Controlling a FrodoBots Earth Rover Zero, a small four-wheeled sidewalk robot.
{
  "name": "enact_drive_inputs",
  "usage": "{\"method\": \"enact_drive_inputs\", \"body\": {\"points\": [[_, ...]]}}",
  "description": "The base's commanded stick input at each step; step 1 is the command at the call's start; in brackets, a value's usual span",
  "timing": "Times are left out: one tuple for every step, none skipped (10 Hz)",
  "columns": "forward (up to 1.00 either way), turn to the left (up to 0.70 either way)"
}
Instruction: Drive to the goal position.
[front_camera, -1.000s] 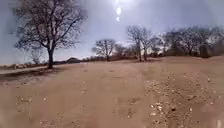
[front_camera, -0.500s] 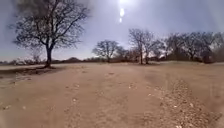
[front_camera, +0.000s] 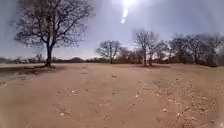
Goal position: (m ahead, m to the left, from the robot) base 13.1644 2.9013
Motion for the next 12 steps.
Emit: {"method": "enact_drive_inputs", "body": {"points": [[1.0,0.0],[1.0,0.0],[1.0,0.0],[1.0,0.0],[1.0,0.0],[1.0,0.0],[1.0,0.0],[1.0,0.0],[1.0,0.0],[1.0,0.0],[1.0,-0.19],[1.0,-0.27]]}}
